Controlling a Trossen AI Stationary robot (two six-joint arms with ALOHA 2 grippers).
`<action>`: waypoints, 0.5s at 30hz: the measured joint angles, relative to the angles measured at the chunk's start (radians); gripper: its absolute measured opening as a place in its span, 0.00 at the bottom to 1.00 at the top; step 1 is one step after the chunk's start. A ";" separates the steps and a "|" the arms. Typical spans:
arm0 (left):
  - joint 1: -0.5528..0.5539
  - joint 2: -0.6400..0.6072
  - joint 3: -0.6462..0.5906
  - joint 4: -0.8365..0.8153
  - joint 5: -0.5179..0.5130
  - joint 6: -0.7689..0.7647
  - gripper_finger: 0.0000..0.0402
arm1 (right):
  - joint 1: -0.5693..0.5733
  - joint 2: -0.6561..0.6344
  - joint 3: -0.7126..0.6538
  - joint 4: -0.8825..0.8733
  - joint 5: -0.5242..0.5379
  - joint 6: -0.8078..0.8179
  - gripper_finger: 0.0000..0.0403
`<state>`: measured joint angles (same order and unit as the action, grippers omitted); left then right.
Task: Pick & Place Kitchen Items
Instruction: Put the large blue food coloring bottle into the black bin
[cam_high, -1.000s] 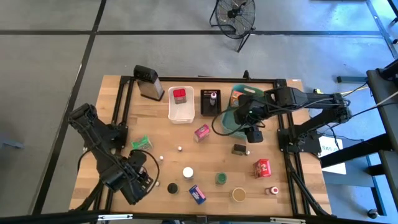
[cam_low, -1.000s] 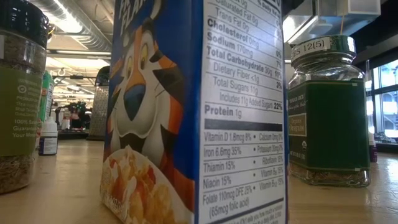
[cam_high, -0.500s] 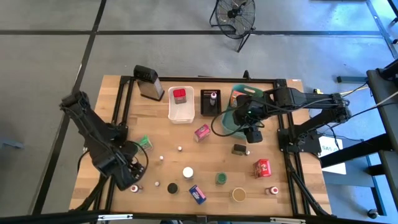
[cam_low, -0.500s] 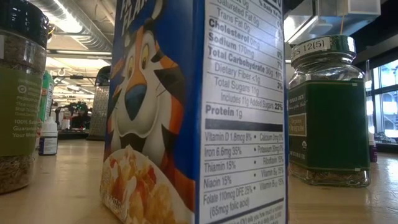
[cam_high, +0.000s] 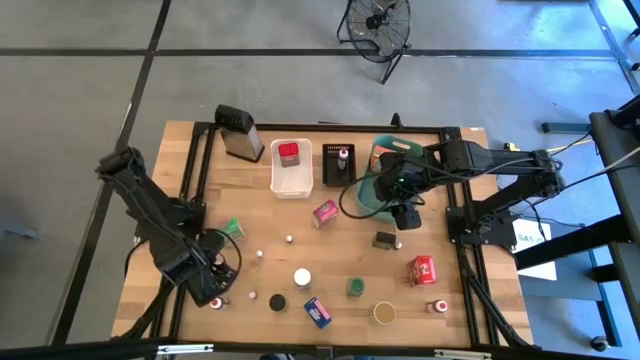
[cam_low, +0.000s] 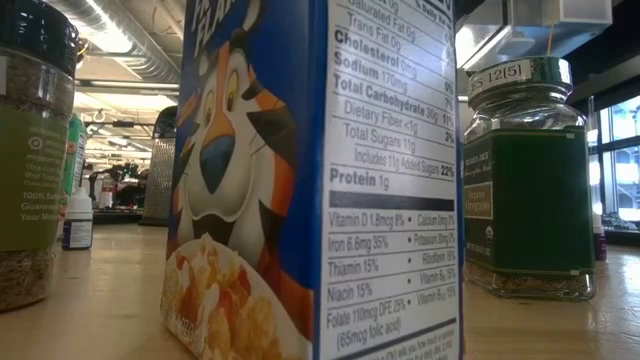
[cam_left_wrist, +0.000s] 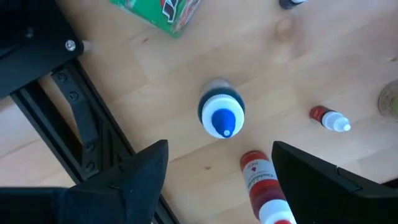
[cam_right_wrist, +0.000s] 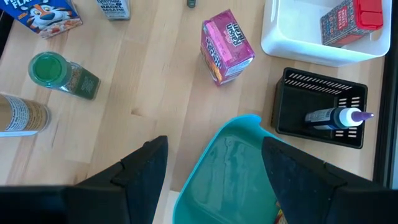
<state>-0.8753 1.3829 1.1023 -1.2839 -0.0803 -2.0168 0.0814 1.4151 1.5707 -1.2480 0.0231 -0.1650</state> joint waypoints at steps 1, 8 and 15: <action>0.000 0.004 0.000 0.000 -0.005 0.005 0.70 | 0.000 0.000 0.000 0.000 0.000 0.000 0.65; 0.011 0.023 0.000 -0.002 -0.014 0.020 0.70 | 0.000 0.000 0.000 0.000 0.000 0.001 0.66; 0.049 0.023 0.000 -0.002 -0.017 0.057 0.70 | 0.000 0.000 0.000 0.000 0.000 0.003 0.66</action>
<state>-0.8266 1.4063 1.1023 -1.2858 -0.0975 -1.9598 0.0813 1.4151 1.5707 -1.2480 0.0231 -0.1616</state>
